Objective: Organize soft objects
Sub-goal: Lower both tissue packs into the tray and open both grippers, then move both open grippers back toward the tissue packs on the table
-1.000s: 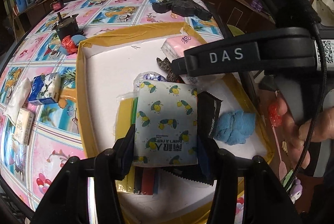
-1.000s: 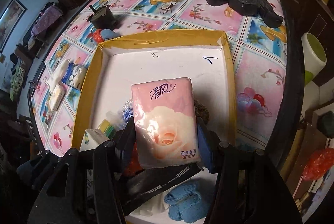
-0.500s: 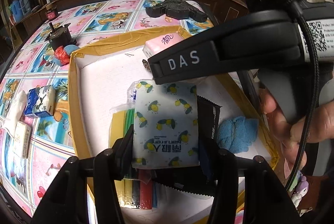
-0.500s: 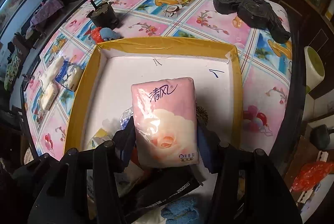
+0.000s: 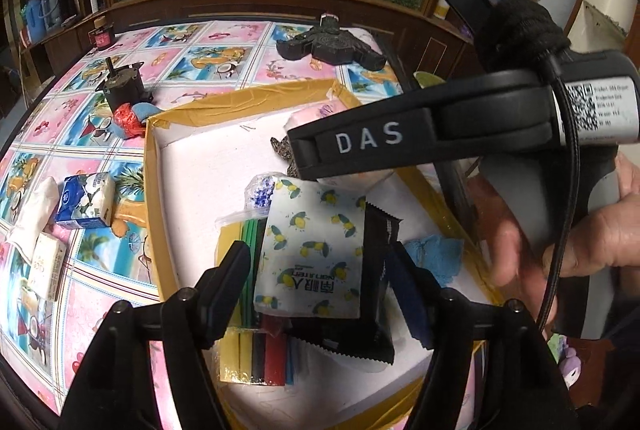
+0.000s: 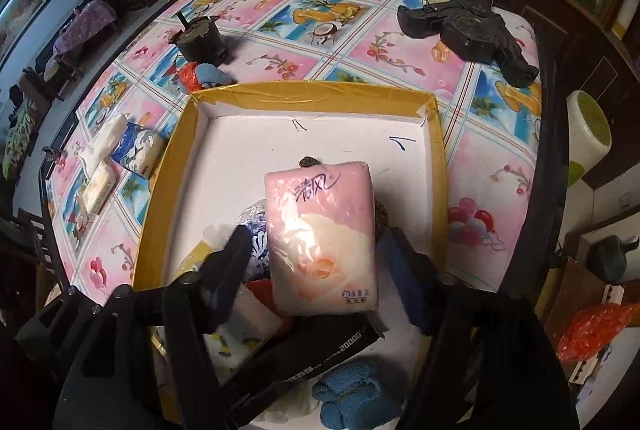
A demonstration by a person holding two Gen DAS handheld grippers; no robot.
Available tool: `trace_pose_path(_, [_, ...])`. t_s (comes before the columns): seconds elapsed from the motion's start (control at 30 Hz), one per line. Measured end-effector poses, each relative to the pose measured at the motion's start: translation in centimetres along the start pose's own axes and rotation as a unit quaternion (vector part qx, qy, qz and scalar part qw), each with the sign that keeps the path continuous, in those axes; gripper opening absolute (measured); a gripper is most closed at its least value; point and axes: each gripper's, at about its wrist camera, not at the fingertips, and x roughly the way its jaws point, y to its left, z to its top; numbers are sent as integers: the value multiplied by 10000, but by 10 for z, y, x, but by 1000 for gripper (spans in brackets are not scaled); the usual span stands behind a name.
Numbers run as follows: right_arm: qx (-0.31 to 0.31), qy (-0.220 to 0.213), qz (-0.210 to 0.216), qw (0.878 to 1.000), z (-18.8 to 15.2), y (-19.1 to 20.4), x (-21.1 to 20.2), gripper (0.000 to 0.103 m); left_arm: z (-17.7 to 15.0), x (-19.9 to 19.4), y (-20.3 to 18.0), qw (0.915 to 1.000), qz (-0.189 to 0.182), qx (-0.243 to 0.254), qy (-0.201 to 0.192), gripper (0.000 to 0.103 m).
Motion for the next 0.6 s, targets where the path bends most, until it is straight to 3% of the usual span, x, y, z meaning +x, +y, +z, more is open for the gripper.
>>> trace_pose_path(0.2, [-86,-314,-175,9993,0,6,-26,81,-4,-15,4,9996,-170,-194,-144,71])
trace_pose_path(0.6, [334,-511,183,9980,-16,13,-54,81,-15,-45,24,9982,-180,-473,-318,72])
